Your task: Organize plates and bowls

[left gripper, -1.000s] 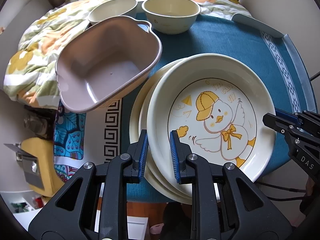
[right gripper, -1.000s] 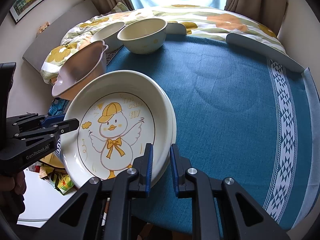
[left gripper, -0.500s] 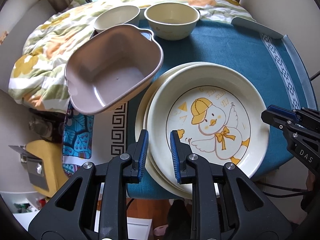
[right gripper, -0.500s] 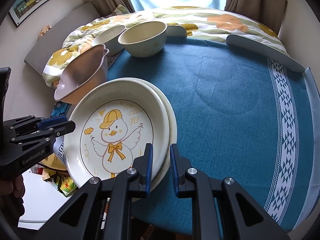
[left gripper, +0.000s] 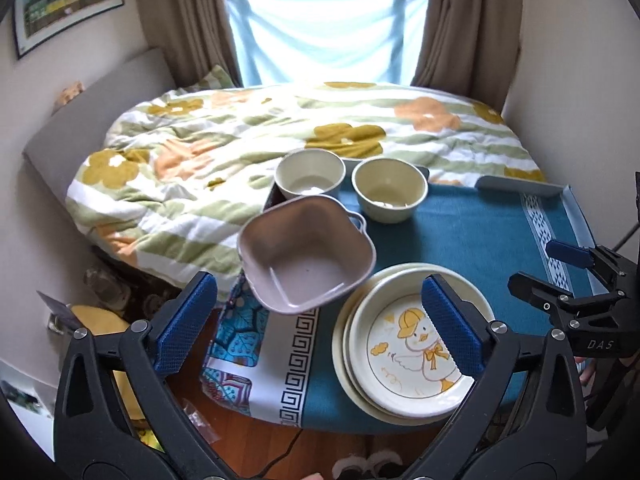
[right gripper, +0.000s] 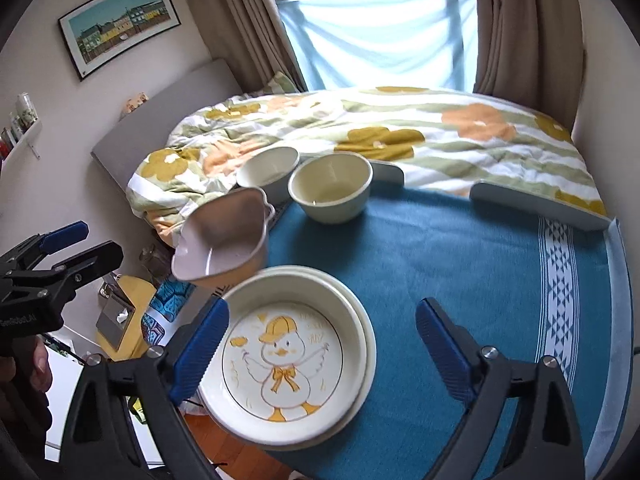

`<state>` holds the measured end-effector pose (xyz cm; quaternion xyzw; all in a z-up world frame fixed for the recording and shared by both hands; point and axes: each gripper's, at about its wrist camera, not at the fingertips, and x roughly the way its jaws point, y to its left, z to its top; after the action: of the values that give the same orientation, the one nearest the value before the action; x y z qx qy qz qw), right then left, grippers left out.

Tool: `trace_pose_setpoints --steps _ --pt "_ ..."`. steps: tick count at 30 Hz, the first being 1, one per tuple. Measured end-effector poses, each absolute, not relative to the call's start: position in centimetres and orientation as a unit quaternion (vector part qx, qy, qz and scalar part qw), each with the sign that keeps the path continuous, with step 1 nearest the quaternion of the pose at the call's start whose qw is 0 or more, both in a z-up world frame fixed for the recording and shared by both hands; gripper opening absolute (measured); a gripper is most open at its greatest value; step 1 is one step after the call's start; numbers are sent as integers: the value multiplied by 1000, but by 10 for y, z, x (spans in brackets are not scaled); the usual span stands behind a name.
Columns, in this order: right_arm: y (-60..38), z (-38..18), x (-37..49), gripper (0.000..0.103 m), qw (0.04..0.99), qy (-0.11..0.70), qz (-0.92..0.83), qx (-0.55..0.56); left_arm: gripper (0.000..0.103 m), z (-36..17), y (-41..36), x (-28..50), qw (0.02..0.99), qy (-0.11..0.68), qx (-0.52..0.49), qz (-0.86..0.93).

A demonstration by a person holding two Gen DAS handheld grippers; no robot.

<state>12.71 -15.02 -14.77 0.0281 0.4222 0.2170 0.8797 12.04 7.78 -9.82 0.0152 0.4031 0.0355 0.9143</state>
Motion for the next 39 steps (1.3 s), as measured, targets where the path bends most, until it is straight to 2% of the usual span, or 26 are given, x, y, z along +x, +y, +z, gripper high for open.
trace_pose_setpoints --steps 5,8,12,20,22,23,25,27,29,31,33,36,38,39 --pt "-134 -114 144 94 897 358 258 -13 102 -74 104 120 928 366 -16 60" --pt "-121 -104 159 98 897 341 281 -22 102 -79 123 128 924 373 -44 74" --pt "-94 -120 189 98 857 425 288 -49 102 -116 149 139 896 420 -130 66" --pt "-53 -177 230 98 813 502 290 -48 100 -190 180 168 847 478 -220 77" --pt "-42 -190 241 98 804 515 294 -48 97 -209 185 178 831 495 -243 73" --pt "-37 -196 245 98 800 521 294 -50 92 -218 187 183 823 502 -257 67" --pt "-27 -208 255 93 792 532 297 -48 84 -235 188 194 812 519 -261 63" --pt "-19 -222 264 68 776 552 301 -47 70 -248 187 204 804 534 -256 59" --pt "-13 -237 271 56 760 573 305 -45 61 -257 188 212 798 542 -259 52" --pt "-8 -246 275 50 752 583 306 -43 52 -264 191 219 795 547 -258 49" --pt "-6 -251 278 40 750 584 308 -40 38 -269 192 225 792 554 -249 52" --pt "-2 -255 280 28 747 586 310 -44 25 -278 195 232 787 564 -247 49" --pt "0 -257 281 14 746 587 312 -42 23 -280 196 233 788 564 -242 49" --pt "1 -256 282 14 746 586 312 -43 22 -280 196 234 789 564 -238 49"
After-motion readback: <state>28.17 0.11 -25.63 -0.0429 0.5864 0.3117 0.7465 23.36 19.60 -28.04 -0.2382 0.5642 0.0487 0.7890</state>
